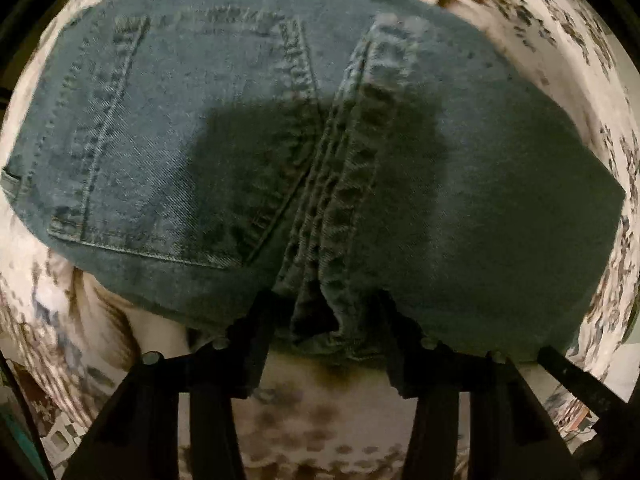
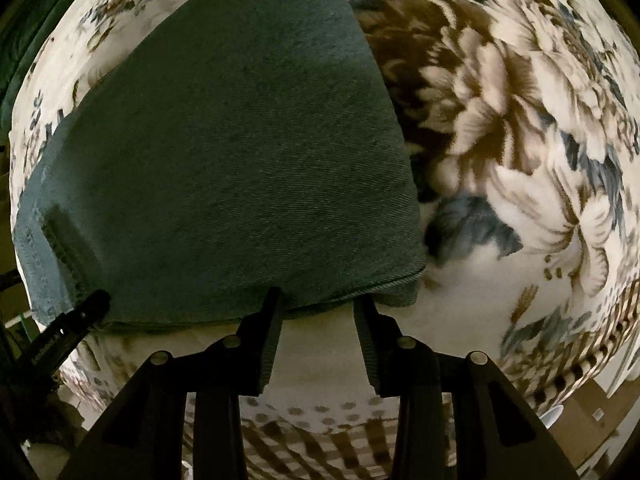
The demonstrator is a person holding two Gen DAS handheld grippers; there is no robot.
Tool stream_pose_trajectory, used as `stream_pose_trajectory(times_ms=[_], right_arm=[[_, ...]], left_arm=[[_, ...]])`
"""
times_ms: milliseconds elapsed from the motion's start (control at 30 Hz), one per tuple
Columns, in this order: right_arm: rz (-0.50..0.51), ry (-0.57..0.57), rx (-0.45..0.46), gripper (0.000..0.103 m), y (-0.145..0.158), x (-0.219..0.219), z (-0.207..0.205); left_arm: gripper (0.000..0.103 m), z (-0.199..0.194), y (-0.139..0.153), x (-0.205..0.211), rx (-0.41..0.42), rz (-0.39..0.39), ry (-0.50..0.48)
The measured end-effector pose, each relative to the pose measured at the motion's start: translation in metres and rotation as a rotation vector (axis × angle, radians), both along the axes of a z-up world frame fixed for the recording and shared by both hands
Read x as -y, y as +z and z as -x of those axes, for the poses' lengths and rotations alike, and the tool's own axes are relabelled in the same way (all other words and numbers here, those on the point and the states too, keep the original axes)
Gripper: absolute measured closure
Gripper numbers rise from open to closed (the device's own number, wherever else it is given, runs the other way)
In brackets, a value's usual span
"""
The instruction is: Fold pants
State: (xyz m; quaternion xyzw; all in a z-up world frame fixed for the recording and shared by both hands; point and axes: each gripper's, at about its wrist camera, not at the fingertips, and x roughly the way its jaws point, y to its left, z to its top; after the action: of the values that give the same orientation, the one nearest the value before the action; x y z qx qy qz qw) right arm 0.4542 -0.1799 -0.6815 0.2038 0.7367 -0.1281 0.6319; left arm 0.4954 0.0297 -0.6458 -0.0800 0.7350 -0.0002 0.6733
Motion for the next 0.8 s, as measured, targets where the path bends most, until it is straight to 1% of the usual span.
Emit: stream_pose_trajectory(times_ms=[33, 100, 167, 233, 267, 300, 333, 367, 400, 433, 467, 533, 600, 633, 700, 733, 800], right_arm=[[0.002, -0.002, -0.008, 0.068, -0.006, -0.001, 0.005], [-0.012, -0.001, -0.035, 0.068, -0.013, -0.001, 0.011], [-0.03, -0.007, -0.037, 0.066, -0.008, 0.0, 0.016], [-0.054, -0.01, -0.045, 0.06, -0.001, 0.0, 0.016], [-0.094, -0.016, -0.042, 0.05, 0.003, -0.001, 0.018], [-0.12, -0.023, -0.038, 0.04, 0.006, -0.001, 0.02], [-0.151, -0.027, -0.033, 0.037, 0.012, -0.004, 0.022], [-0.16, -0.016, -0.03, 0.035, 0.019, -0.009, 0.023], [-0.157, -0.003, -0.029, 0.035, 0.023, -0.011, 0.023], [-0.143, 0.018, -0.024, 0.035, 0.029, -0.016, 0.022], [-0.133, 0.035, -0.009, 0.035, 0.037, -0.021, 0.02], [-0.116, 0.062, 0.013, 0.035, 0.051, -0.037, 0.013], [-0.104, 0.094, 0.055, 0.035, 0.06, -0.053, -0.007], [-0.1, 0.112, 0.074, 0.035, 0.061, -0.061, -0.016], [-0.117, 0.14, 0.081, 0.035, 0.054, -0.075, -0.04], [-0.145, 0.144, 0.089, 0.035, 0.051, -0.084, -0.054], [-0.169, 0.161, 0.102, 0.035, 0.046, -0.104, -0.08]], left_arm=[[0.057, 0.005, 0.001, -0.008, -0.003, 0.002, -0.004], [0.057, 0.003, 0.006, -0.008, 0.0, 0.012, -0.003], [0.057, 0.006, 0.023, -0.019, 0.037, 0.038, 0.023], [0.057, 0.012, 0.043, -0.035, 0.101, 0.087, 0.076], [0.057, 0.016, 0.05, -0.044, 0.129, 0.111, 0.106], [0.049, 0.02, 0.059, -0.061, 0.175, 0.146, 0.16], [0.031, 0.023, 0.063, -0.078, 0.209, 0.172, 0.21], [0.02, 0.025, 0.065, -0.095, 0.232, 0.19, 0.262], [0.005, 0.022, 0.068, -0.105, 0.24, 0.197, 0.304], [0.003, 0.023, 0.064, -0.127, 0.241, 0.202, 0.373], [0.003, 0.024, 0.059, -0.149, 0.236, 0.19, 0.441], [0.003, 0.027, 0.054, -0.174, 0.222, 0.163, 0.538], [0.003, 0.026, 0.044, -0.208, 0.227, 0.15, 0.648], [0.003, 0.024, 0.041, -0.218, 0.225, 0.144, 0.684], [0.004, 0.012, 0.025, -0.242, 0.214, 0.144, 0.755], [0.004, 0.009, 0.017, -0.25, 0.204, 0.153, 0.772], [0.004, 0.005, 0.007, -0.265, 0.189, 0.157, 0.785]])
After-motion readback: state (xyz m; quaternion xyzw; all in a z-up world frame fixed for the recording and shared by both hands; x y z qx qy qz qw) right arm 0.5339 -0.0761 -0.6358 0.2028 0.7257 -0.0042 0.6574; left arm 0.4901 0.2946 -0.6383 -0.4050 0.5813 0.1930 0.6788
